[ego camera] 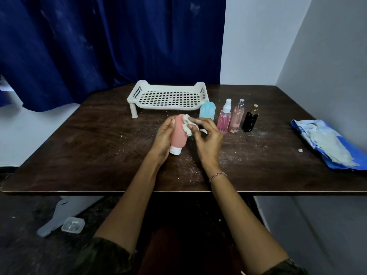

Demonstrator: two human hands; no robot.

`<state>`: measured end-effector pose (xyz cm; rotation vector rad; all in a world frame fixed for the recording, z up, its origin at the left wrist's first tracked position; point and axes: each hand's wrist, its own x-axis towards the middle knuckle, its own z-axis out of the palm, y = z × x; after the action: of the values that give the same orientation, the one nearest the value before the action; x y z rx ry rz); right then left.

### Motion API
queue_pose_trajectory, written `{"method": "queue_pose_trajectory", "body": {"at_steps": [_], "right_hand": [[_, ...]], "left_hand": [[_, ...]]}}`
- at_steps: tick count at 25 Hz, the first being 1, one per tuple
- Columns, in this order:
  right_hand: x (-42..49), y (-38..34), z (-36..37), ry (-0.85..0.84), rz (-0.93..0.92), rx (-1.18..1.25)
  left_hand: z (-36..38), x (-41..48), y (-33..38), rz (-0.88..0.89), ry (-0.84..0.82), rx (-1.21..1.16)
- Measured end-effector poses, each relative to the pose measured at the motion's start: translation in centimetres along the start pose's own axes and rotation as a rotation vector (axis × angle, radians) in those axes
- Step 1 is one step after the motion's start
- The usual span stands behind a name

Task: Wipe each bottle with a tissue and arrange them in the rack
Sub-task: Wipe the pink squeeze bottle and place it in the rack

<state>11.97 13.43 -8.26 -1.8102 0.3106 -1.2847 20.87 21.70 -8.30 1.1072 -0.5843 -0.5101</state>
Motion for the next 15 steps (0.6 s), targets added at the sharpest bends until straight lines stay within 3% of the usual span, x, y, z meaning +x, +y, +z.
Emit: {"method": "queue_pose_trajectory", "body": {"at_steps": [10,13,15], "right_hand": [[-0.8,0.4,0.8,-0.363,0.003,-0.071],[-1.1,0.1,0.8,-0.520,-0.090,-0.132],[-1.2,0.0,0.9,-0.487,-0.123,-0.107]], "left_hand": [[-0.6,0.7,0.5,-0.029,0.371,-0.114],[-1.3,0.9,0.9,-0.070,0.436,-0.181],[-1.3,0.9,1.0,-0.089,0.455,-0.261]]}}
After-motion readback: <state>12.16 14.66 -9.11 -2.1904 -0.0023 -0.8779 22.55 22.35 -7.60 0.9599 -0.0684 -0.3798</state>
